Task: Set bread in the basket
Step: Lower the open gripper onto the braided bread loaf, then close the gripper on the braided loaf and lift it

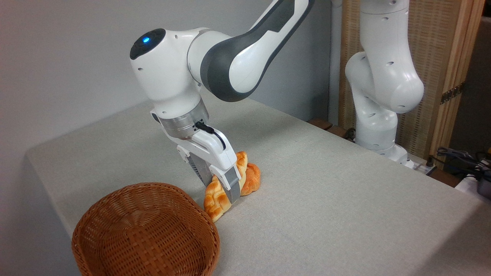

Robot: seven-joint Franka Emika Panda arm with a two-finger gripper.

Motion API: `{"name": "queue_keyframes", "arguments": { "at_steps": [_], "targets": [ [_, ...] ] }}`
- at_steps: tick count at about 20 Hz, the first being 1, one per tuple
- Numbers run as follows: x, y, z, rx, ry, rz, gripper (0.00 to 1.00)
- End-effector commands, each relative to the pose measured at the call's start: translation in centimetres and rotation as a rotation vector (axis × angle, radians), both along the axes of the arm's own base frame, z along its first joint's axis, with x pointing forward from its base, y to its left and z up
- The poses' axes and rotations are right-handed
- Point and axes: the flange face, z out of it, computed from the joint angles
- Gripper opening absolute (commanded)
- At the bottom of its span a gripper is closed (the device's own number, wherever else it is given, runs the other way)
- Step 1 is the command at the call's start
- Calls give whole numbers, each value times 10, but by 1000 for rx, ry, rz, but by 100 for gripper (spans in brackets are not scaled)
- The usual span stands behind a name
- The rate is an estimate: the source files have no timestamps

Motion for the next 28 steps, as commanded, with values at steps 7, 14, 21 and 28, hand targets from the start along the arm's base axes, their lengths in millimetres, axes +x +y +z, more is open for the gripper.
{"name": "queue_keyframes", "arguments": {
  "at_steps": [7,14,21,28],
  "targets": [
    [1,7,5,-7,-14,-27,35],
    [0,8,7,-9,-15,-33,35],
    [-10,12,43,-32,-37,-40,35],
    [-12,12,79,-55,-74,-58,36]
  ]
}}
